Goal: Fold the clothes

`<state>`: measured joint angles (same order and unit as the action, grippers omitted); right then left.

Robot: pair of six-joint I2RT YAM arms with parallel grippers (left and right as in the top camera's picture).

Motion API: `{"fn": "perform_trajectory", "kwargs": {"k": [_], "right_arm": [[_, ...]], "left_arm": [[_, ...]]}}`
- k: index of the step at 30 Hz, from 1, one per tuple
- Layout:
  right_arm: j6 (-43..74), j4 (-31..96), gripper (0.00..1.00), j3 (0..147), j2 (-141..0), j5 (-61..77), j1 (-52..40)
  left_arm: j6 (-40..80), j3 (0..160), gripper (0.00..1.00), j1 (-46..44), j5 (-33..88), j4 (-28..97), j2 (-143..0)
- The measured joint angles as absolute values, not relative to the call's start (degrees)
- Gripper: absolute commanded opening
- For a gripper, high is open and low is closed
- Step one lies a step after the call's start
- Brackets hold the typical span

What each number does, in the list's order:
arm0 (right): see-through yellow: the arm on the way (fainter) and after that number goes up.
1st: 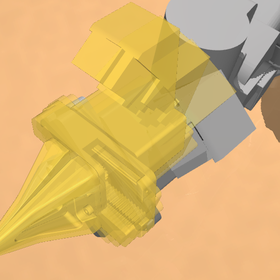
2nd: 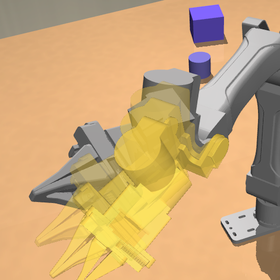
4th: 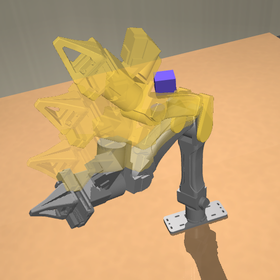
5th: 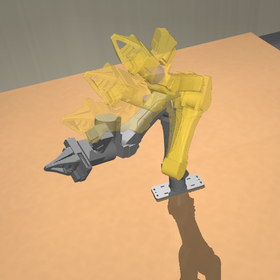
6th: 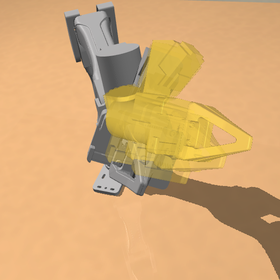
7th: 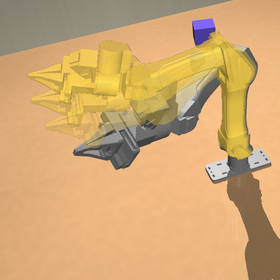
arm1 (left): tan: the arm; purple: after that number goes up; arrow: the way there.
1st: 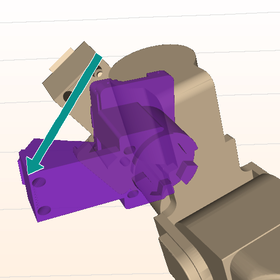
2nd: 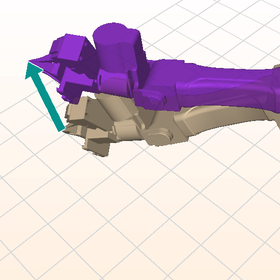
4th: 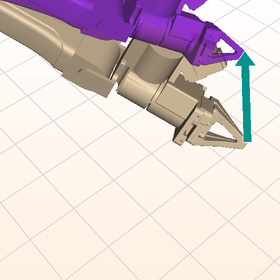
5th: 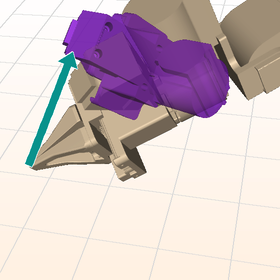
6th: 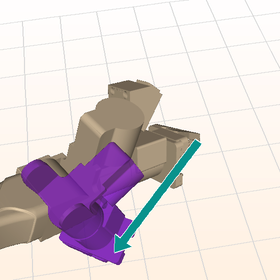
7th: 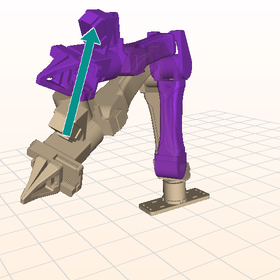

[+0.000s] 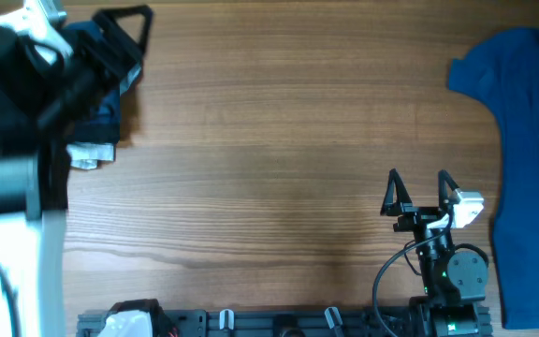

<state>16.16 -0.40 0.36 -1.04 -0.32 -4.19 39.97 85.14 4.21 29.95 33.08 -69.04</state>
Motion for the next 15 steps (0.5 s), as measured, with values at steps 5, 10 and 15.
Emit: {"fn": "perform_trajectory", "kwargs": {"k": [5,10,15], "right_arm": [[16.2,-0.4,1.00,0.4,-1.0,-0.3,-4.2],[16.2,-0.4,0.99,0.4,-1.0,-0.3,-4.2],[16.2,-0.4,1.00,0.4,-1.0,-0.3,-4.2]], "left_arm": [[38.4,85.4,1.00,-1.2,30.1,35.2,-59.6],[36.4,84.2,1.00,-4.9,28.9,42.1,-53.5],[35.7,73.6,1.00,-6.0,25.3,42.8,-44.7]]}}
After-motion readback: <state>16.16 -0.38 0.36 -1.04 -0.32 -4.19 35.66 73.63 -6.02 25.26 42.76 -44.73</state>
